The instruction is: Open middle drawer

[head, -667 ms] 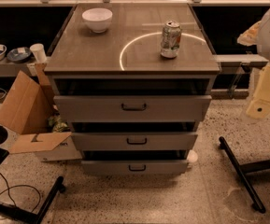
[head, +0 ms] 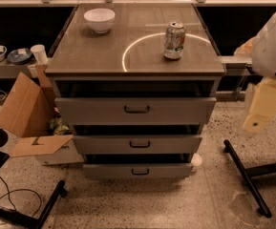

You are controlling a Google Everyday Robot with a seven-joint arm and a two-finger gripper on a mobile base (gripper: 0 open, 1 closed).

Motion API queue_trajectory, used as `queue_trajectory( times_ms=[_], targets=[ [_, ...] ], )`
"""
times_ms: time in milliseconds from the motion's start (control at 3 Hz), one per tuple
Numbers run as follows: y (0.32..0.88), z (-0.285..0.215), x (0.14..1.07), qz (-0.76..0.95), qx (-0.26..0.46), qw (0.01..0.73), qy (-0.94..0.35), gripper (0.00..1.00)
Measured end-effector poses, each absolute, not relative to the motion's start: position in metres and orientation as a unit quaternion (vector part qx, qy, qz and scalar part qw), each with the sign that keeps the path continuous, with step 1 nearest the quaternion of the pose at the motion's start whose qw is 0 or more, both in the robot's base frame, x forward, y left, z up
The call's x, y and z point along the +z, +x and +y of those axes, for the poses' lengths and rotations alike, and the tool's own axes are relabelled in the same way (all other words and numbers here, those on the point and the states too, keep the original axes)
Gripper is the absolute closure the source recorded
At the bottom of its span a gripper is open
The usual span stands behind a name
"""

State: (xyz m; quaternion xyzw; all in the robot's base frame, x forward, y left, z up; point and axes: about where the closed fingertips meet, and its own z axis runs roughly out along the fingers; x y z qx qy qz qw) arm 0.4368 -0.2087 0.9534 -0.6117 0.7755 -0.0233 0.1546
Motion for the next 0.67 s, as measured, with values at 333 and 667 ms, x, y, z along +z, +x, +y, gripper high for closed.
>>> queue_trajectory(
  times_ms=[333, 667],
  targets=[
    [0.433, -0.191, 0.897, 0.765, -0.013, 0.150, -0.626, 0.00],
    [0.436, -0.176, 0.817, 0.761, -0.015, 0.137, -0.634, 0.00]
  ],
)
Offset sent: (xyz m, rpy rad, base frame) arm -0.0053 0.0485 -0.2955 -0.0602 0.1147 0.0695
